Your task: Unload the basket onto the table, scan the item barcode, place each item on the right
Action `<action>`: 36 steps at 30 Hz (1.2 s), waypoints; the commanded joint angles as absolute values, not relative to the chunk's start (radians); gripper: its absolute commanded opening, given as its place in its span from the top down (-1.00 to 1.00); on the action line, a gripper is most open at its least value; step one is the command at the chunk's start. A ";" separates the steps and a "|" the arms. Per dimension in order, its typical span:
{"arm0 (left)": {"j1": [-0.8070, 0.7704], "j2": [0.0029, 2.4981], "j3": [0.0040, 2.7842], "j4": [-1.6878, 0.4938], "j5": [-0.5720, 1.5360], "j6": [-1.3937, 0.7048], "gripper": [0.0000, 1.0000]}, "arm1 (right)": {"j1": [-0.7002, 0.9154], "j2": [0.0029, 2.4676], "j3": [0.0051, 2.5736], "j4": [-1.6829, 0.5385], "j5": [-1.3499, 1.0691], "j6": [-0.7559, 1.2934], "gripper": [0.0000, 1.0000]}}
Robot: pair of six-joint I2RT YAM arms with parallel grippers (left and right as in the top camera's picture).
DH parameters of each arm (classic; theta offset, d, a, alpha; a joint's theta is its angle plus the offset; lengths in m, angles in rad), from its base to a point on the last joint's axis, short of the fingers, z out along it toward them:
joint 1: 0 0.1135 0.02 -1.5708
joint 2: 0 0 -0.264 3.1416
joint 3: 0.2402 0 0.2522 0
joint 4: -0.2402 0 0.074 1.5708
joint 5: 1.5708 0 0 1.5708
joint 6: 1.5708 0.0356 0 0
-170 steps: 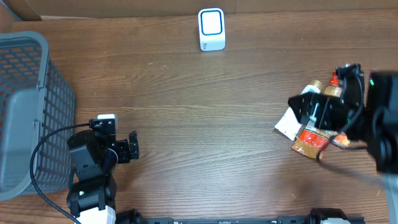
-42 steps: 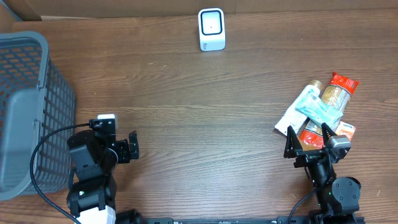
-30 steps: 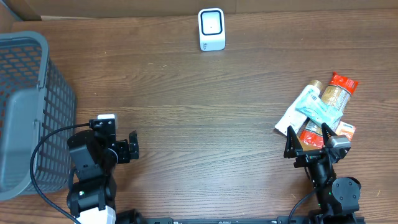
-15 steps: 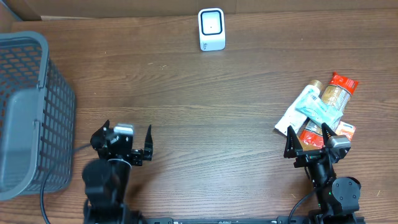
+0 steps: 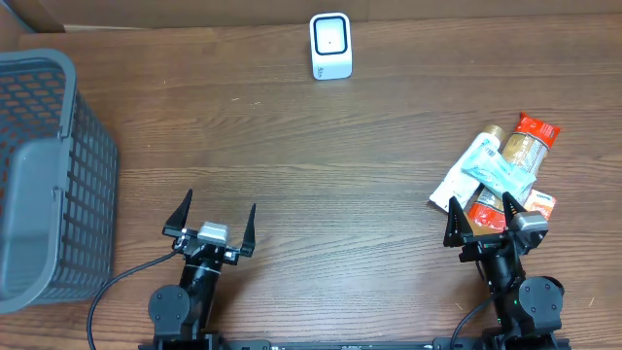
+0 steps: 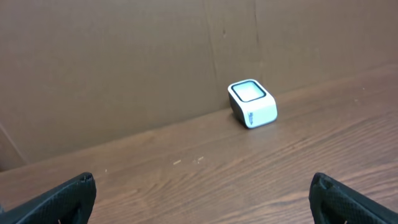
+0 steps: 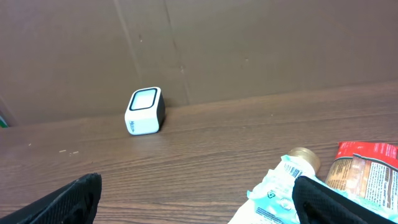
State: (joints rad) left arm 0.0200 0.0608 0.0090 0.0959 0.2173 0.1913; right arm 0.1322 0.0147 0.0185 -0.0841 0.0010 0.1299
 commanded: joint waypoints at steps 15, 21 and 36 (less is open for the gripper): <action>0.020 0.003 0.005 -0.051 0.226 0.203 -0.99 | 0.129 0.003 0.008 -0.082 0.006 0.129 -1.00; 0.020 0.003 0.005 -0.055 0.226 0.202 -1.00 | 0.129 0.003 0.008 -0.082 0.006 0.129 -1.00; 0.020 0.004 0.005 -0.055 0.226 0.203 -1.00 | 0.129 0.003 0.008 -0.082 0.007 0.129 -1.00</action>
State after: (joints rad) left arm 0.0200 0.0151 0.0086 -0.0540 0.2173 0.1913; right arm 0.1322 0.0147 0.0185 -0.0845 0.0010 0.1299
